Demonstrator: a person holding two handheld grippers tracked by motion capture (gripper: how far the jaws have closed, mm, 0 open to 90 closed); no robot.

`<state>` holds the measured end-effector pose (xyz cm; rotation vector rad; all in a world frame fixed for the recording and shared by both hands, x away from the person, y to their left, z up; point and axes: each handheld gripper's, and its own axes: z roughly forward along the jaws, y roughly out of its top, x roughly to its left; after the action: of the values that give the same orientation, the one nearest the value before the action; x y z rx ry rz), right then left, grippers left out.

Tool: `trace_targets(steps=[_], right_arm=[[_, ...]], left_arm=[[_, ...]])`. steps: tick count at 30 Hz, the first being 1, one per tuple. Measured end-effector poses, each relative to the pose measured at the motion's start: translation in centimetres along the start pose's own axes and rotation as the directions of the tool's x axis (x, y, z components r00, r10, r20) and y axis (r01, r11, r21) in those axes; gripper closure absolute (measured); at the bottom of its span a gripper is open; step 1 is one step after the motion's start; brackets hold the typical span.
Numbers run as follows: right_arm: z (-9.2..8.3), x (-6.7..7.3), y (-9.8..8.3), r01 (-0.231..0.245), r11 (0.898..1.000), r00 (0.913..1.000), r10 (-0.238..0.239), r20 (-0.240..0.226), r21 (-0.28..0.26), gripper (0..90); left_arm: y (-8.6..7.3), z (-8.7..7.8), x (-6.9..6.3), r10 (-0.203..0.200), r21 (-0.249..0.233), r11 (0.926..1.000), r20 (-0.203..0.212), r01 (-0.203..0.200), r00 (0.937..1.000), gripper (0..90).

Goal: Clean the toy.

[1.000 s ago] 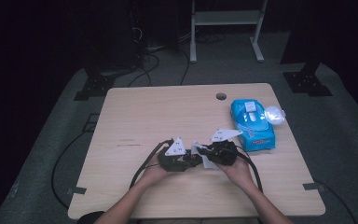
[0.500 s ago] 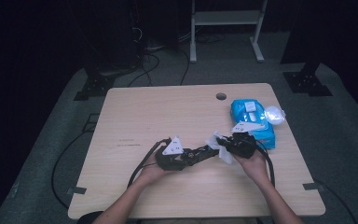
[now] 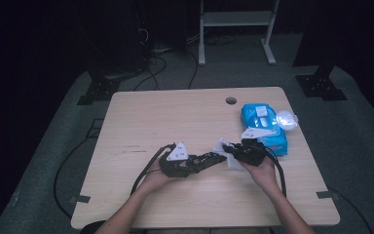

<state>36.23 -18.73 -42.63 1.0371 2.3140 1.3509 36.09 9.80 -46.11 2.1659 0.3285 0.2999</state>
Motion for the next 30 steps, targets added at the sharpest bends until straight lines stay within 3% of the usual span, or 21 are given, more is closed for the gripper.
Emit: trace_targets(steps=[3,5,7,9,12,14,18,20,23,28,30], right_arm=[[0.0,-0.5,-0.2,-0.009,1.000,0.9999,0.009,0.009,0.006,82.2],[-0.1,-1.3,-0.5,-0.009,0.999,0.9976,0.006,0.069,0.038,82.3],[-0.2,-2.1,-1.2,-0.064,0.997,0.9967,0.062,0.053,0.034,82.2],[-0.1,-2.4,-1.5,-0.084,0.996,0.9959,0.083,0.037,0.041,82.2],[0.5,-1.5,-1.1,-0.069,0.997,0.9976,0.069,0.004,0.036,82.2],[0.8,-1.0,-0.8,-0.045,0.998,0.9989,0.045,0.011,0.038,82.3],[1.2,-0.3,-0.9,-0.052,0.998,0.9976,0.053,-0.044,0.038,82.3],[1.5,0.2,-0.8,-0.041,0.998,0.9971,0.044,-0.062,0.042,82.3],[1.5,0.2,-0.6,-0.029,0.998,0.9982,0.032,-0.051,0.047,82.2],[0.9,-1.2,-0.9,-0.078,0.996,0.9965,0.079,-0.026,0.037,82.3],[0.8,-1.6,-1.2,-0.095,0.995,0.9951,0.096,-0.022,0.038,82.3]], left_arm=[[-0.1,-0.3,0.1,0.006,0.007,1.0000,-0.001,-0.006,1.0000,58.0],[-0.2,-0.5,0.3,0.008,0.008,0.9999,-0.001,-0.008,1.0000,58.0],[-0.3,-0.7,0.5,0.007,0.011,0.9999,0.002,-0.007,1.0000,58.0],[-0.3,-0.8,0.7,-0.003,0.012,0.9999,0.007,0.002,1.0000,58.0],[-0.2,-0.6,0.7,-0.007,0.026,0.9996,0.007,0.007,1.0000,57.4],[0.0,-0.7,0.8,-0.009,0.008,0.9999,-0.004,0.009,1.0000,54.2],[1.0,-1.1,1.1,-0.019,-0.011,0.9998,-0.021,0.018,0.9996,47.6],[1.6,-1.2,1.1,-0.013,0.010,0.9999,-0.033,0.013,0.9994,45.9],[2.4,-1.2,1.1,-0.005,0.019,0.9998,-0.020,0.005,0.9998,43.7],[3.8,0.3,1.0,-0.003,0.102,0.9947,0.023,0.000,0.9997,41.0],[4.4,0.9,0.9,0.020,0.138,0.9901,0.028,-0.024,0.9994,40.7]])
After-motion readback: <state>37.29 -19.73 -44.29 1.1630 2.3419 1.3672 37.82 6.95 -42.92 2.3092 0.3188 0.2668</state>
